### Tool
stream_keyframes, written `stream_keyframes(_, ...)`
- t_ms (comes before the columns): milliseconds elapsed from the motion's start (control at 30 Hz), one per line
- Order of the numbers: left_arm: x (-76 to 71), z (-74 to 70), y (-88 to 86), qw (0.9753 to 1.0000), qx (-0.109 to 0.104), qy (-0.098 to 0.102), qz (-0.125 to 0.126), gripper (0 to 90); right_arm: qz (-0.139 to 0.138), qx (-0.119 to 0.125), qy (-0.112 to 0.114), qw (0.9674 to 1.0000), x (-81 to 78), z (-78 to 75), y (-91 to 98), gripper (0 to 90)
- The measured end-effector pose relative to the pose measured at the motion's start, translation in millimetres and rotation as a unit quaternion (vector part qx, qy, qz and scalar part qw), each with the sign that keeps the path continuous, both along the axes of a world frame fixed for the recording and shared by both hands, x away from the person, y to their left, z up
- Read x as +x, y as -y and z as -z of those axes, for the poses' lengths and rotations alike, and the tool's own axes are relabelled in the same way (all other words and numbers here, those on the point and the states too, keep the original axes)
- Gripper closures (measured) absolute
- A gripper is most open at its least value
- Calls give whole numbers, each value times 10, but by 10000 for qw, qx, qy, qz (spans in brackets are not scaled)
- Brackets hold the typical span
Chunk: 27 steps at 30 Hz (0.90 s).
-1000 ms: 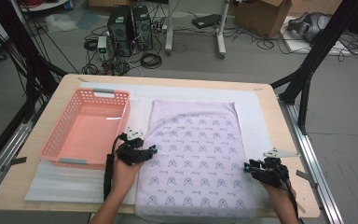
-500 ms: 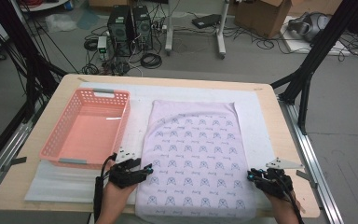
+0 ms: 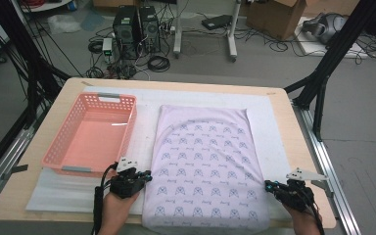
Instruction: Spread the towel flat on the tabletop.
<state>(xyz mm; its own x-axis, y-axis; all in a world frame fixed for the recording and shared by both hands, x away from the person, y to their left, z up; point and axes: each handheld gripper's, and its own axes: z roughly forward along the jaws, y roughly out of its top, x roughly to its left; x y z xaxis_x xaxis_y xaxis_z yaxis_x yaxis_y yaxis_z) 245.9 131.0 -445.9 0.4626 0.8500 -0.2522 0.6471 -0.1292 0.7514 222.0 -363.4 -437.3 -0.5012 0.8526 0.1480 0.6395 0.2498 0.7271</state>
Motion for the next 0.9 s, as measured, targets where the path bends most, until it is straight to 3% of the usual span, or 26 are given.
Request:
stream_keyframes(200,-73,-5,14,9998,-63,-4,170,868,-79,73,-55,9999,-152,-38,104,881)
stream_keyframes(233,-60,10,31,9998,-22,32,192,784,-103,38,-53,9999,-155,-19,99,849)
stream_keyframes(267,-40,21,47,9997,-61,17,221,636,-49,-78,-19,10000,-151,-1,92,736)
stream_keyframes(300,-29,19,61,9997,-64,96,224,586,54,-80,-16,10000,-131,16,95,641)
stream_keyframes(367,19,1,85,9995,-57,207,220,475,179,75,22,9998,-90,26,109,604)
stream_keyframes(433,92,-16,104,9993,-116,296,184,462,203,85,121,9997,-30,20,108,587)
stream_keyframes(567,321,10,165,9997,-123,205,99,449,310,71,234,9992,161,3,81,569)
stream_keyframes(633,417,28,202,9999,-78,105,70,451,349,70,255,9990,291,8,61,573)
stream_keyframes(733,471,36,226,9999,-70,135,59,463,315,-19,177,9993,454,49,-13,581)
stream_keyframes(833,464,49,215,9996,-46,232,135,461,212,-260,199,9992,524,95,-103,600)
stream_keyframes(900,448,57,198,9994,-122,274,181,438,262,-616,332,9972,519,82,-128,573)
